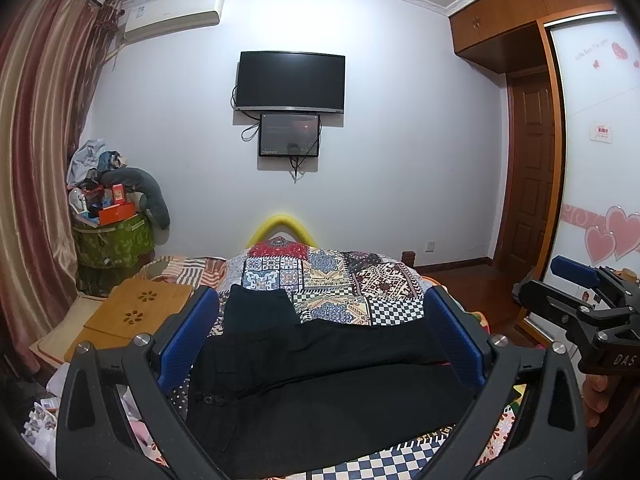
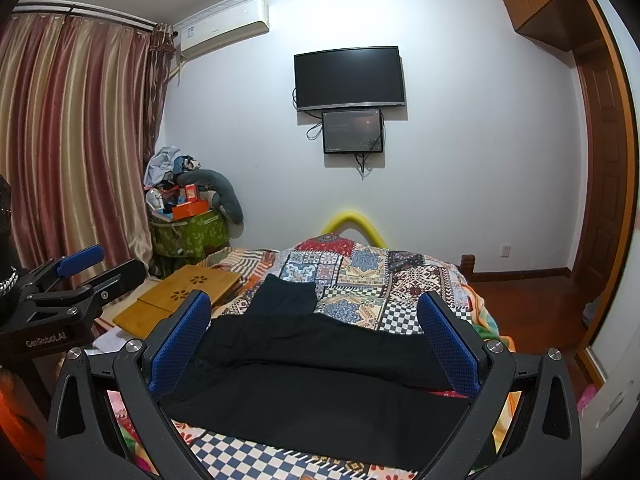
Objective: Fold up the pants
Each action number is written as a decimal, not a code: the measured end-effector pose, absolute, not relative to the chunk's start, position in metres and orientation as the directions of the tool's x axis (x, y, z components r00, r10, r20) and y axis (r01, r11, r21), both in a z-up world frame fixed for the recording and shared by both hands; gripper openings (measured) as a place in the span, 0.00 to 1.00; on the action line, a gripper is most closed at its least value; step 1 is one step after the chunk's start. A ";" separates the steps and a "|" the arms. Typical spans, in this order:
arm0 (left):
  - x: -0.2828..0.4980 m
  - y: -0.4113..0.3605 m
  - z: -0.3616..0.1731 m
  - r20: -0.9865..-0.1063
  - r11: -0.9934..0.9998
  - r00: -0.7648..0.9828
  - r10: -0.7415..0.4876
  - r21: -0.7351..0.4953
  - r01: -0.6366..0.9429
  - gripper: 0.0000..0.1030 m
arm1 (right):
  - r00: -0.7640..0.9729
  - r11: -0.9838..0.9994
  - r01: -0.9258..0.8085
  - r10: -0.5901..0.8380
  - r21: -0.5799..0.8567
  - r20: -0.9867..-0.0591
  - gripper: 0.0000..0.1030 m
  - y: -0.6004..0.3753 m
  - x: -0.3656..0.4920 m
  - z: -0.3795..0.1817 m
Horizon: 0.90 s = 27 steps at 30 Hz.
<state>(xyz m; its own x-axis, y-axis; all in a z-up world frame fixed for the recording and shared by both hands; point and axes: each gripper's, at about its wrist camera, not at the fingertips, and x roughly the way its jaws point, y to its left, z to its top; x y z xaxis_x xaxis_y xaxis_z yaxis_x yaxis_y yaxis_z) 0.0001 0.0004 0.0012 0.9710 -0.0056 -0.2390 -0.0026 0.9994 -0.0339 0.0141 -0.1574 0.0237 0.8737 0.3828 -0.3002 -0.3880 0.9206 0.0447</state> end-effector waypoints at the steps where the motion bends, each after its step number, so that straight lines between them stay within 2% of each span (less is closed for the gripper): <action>1: 0.001 0.000 0.001 -0.238 0.999 0.971 -0.004 -0.032 -0.003 1.00 | 0.874 0.921 -0.388 0.383 0.044 -0.300 0.99 -0.157 0.014 0.024; 27: 0.001 0.001 0.002 -0.244 0.999 0.970 -0.010 -0.050 -0.003 1.00 | 0.874 0.921 -0.386 0.381 0.045 -0.301 0.99 -0.155 0.015 0.023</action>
